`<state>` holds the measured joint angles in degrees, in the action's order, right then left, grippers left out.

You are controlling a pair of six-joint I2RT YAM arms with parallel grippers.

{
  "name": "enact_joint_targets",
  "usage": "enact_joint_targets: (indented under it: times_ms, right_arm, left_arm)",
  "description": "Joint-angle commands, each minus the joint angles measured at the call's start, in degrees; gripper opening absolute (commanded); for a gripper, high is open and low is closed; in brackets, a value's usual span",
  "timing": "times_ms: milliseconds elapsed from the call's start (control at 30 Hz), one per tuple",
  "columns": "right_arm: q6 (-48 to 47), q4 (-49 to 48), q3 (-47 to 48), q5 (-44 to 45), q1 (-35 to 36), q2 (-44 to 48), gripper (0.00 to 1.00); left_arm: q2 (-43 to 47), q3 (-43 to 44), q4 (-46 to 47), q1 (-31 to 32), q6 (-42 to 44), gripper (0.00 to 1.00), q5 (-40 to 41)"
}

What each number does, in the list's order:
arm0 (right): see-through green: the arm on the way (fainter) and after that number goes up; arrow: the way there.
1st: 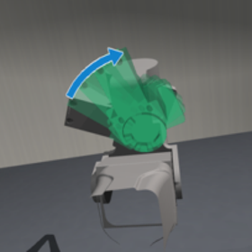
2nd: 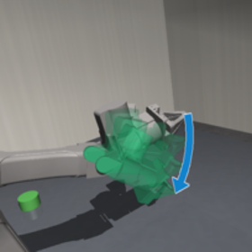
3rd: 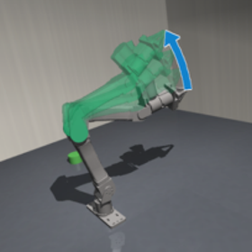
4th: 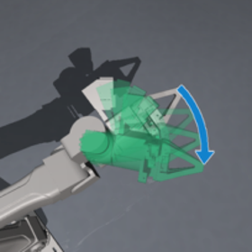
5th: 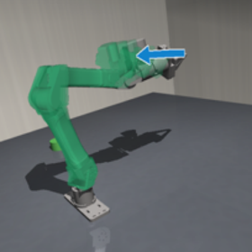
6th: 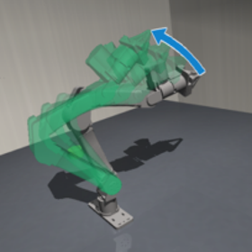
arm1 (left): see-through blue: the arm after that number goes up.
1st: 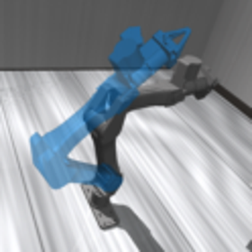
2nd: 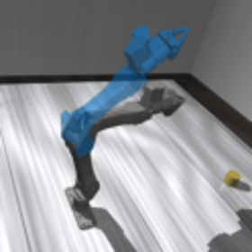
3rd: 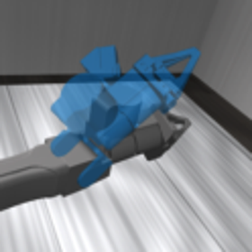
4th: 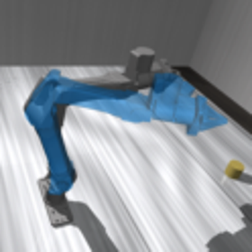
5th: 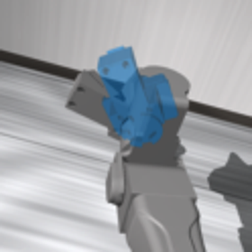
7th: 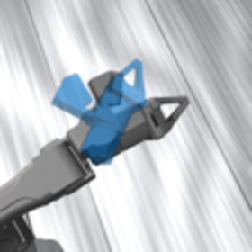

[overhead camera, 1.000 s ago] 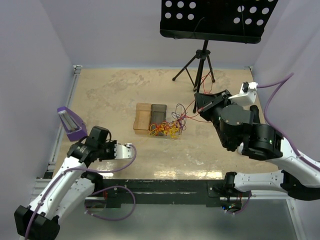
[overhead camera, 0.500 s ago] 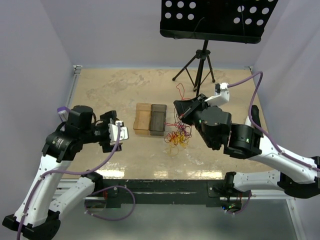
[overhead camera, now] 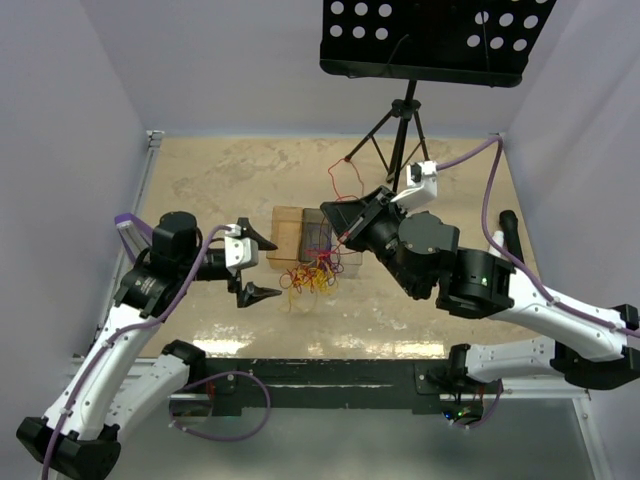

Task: Untangle the cables
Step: Untie the cable.

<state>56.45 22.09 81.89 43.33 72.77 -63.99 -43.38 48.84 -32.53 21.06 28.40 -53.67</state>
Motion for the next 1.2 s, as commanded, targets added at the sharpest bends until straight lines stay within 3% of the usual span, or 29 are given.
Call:
enact_joint_targets:
  times_ms: [0,133,367,567,700,800,933,1100,1167]
  right_arm:
    - [-1.43,-4.77,3.28,-1.41,1.49,-0.44,0.00]
    - [-2.04,-7.23,3.37,-2.81,2.02,-1.58,0.00]
    - [-2.74,-8.64,5.39,-3.16,4.13,-3.78,0.00]
    - [-2.74,-10.31,5.65,-3.34,5.36,-4.48,0.00]
    - [-2.92,-11.62,5.83,-3.78,5.89,-5.09,0.00]
    - [-3.10,-12.94,6.09,-4.48,6.24,-5.53,0.00]
    - [-3.36,-13.47,6.62,-4.57,6.59,-6.06,0.00]
    - [-3.62,-13.65,6.80,-3.52,6.77,-4.75,0.00]
    - [-3.62,-13.56,6.79,-3.34,6.68,-4.31,0.00]
  left_arm:
    - [-1.62,-0.06,12.05,-0.14,-6.24,1.00,-12.58]
    - [-3.03,0.12,14.07,-0.05,-8.10,1.00,-15.41]
    - [-4.61,-0.58,16.00,-0.05,-6.08,0.99,-10.05]
    - [-4.88,-2.17,24.26,-0.14,-13.71,0.92,-10.05]
    - [-5.23,-2.52,24.71,-0.14,-13.90,0.85,-10.05]
    - [-4.88,-3.48,24.89,-0.05,-13.55,0.66,-10.75]
    - [-4.35,-3.75,22.79,-0.05,-11.10,0.23,-12.16]
    - [-3.47,-3.40,16.46,-0.14,-4.77,0.00,-11.90]
    - [-3.12,-3.40,15.58,-0.05,-3.89,0.00,-11.90]
